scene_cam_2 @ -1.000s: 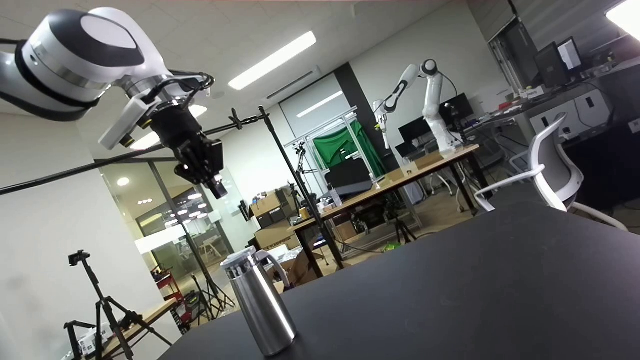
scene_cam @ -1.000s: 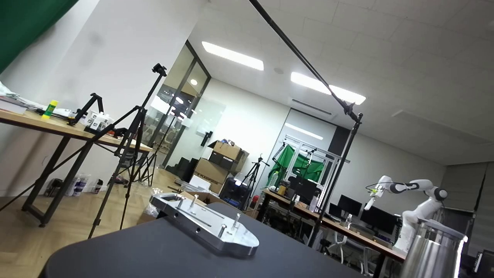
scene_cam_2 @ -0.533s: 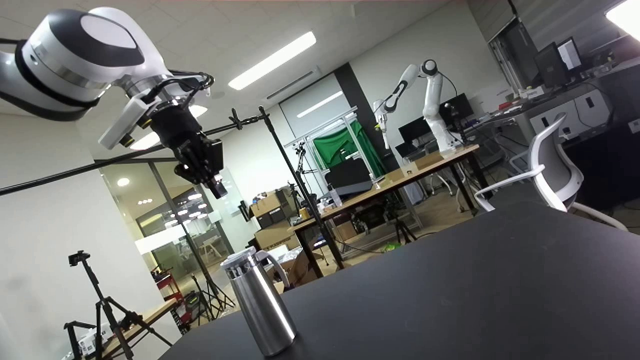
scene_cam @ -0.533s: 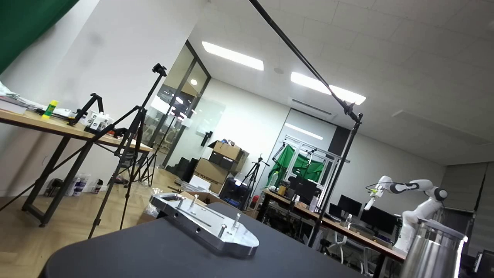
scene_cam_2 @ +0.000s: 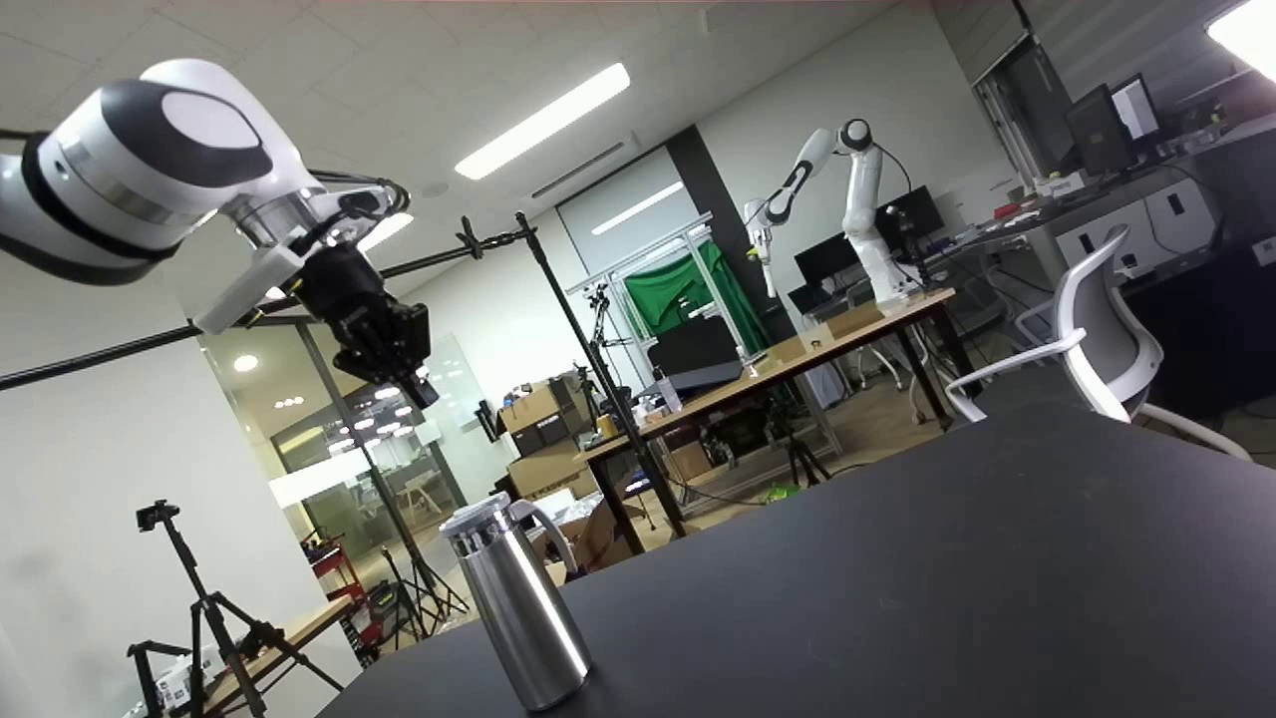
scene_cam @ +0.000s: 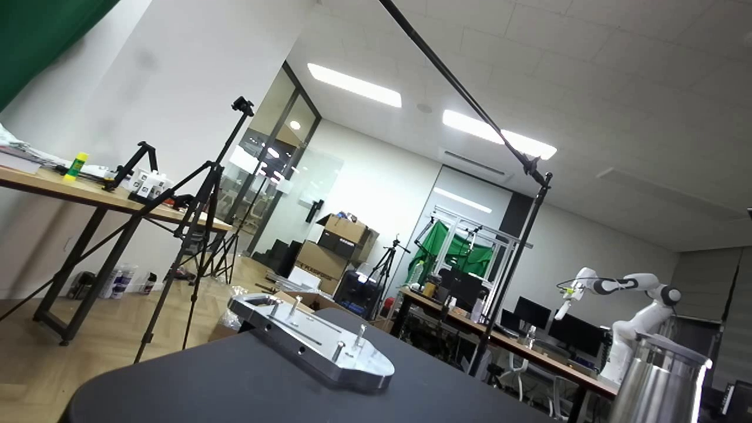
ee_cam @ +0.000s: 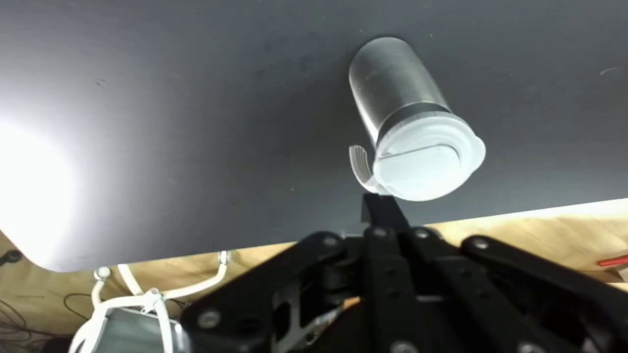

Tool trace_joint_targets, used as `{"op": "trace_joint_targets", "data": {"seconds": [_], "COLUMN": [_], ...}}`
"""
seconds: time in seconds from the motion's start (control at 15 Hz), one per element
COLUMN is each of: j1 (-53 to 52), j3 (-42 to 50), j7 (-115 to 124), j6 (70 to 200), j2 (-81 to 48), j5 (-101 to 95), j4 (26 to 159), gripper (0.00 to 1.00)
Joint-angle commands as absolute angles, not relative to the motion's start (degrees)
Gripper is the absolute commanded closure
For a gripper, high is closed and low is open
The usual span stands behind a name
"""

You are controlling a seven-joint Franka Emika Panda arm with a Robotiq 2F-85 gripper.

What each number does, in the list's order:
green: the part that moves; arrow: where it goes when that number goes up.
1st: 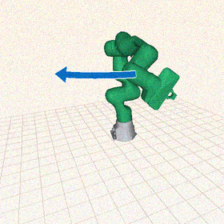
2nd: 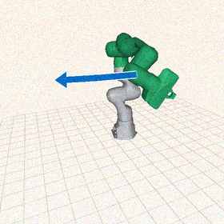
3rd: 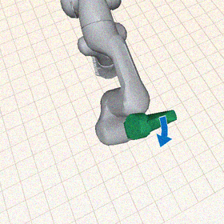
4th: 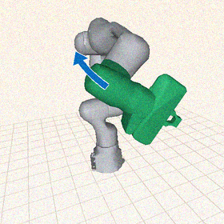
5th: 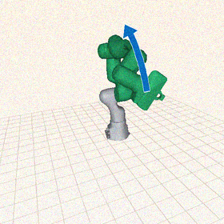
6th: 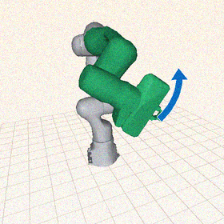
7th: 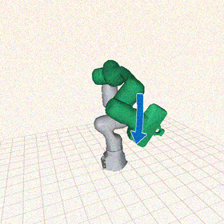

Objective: Open the small mouth of the silver bottle.

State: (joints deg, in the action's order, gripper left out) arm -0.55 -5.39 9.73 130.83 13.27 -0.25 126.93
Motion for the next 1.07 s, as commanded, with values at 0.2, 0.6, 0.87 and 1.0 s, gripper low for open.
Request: {"op": "trace_joint_targets", "data": {"seconds": [0.2,0.6,0.87,1.0], "j1": [-3.8,-4.4,-4.6,-4.7], "j3": [-7.5,-6.8,-6.9,-6.9], "j7": [10.1,7.1,5.4,5.2], "j6": [136.0,139.7,141.3,141.3], "j2": [7.3,0.4,-3.1,-4.2], "j5": [-0.4,0.5,1.1,0.8], "j4": [125.5,123.2,122.0,121.5], "gripper": [1.0,1.0,1.0,1.0]}}
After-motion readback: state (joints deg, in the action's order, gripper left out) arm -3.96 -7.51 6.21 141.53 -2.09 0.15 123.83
